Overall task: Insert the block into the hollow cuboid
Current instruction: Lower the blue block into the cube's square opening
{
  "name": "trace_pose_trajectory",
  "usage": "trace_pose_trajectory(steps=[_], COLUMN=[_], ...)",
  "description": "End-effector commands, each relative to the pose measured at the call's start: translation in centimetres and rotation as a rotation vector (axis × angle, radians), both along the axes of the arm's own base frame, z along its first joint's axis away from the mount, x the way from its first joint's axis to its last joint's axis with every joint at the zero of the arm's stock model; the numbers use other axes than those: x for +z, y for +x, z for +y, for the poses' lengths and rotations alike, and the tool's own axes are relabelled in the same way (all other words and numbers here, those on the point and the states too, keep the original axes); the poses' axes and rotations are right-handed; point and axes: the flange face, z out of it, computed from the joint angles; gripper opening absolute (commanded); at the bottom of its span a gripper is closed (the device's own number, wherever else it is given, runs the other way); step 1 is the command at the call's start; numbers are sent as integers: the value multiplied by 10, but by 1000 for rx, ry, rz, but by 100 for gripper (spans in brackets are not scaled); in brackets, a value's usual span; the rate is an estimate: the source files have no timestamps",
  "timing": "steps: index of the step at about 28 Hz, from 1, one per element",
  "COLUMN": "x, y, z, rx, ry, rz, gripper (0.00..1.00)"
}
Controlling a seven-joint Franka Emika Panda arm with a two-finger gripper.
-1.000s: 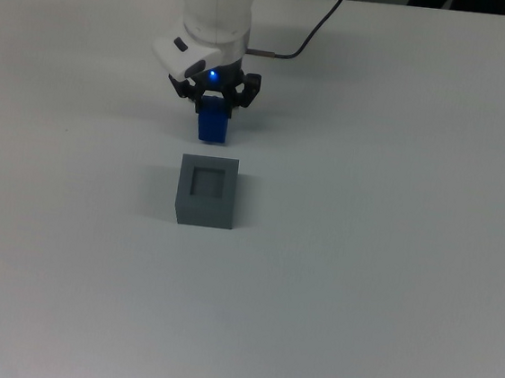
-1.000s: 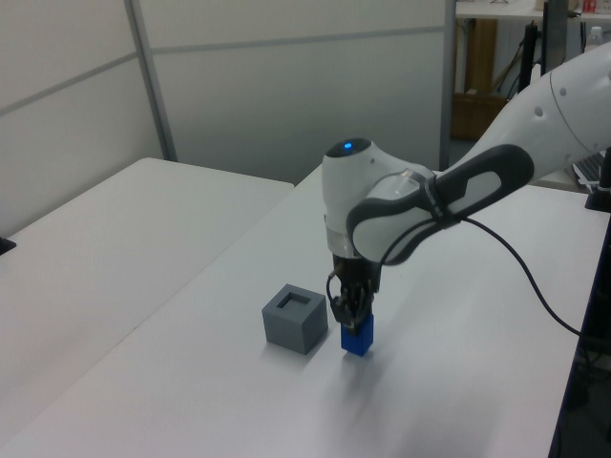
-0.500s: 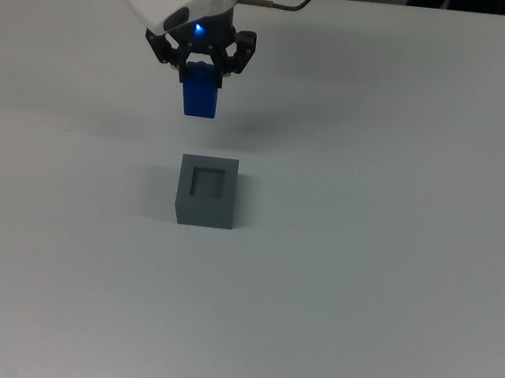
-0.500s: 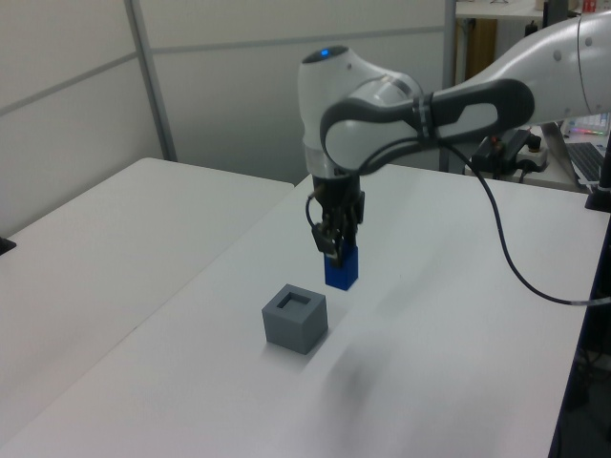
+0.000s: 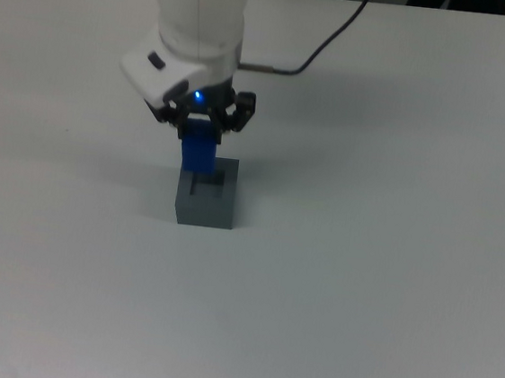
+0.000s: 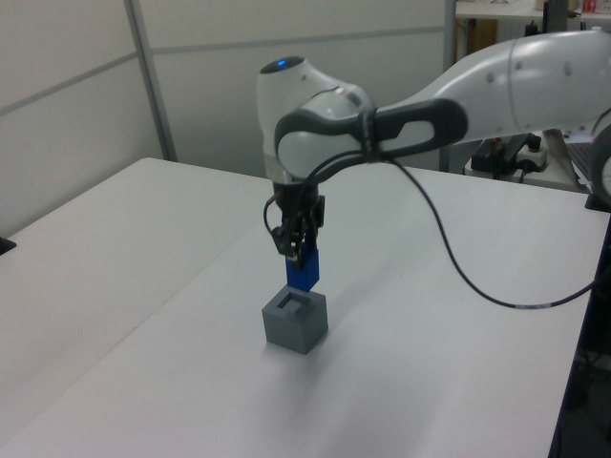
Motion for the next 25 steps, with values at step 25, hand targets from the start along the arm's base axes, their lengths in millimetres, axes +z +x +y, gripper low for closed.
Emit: trace_pose_trajectory(steps=[25], x=[-35], y=[29], z=[9], rx=[23], ry=[-7], rz=[20], gripper=[34])
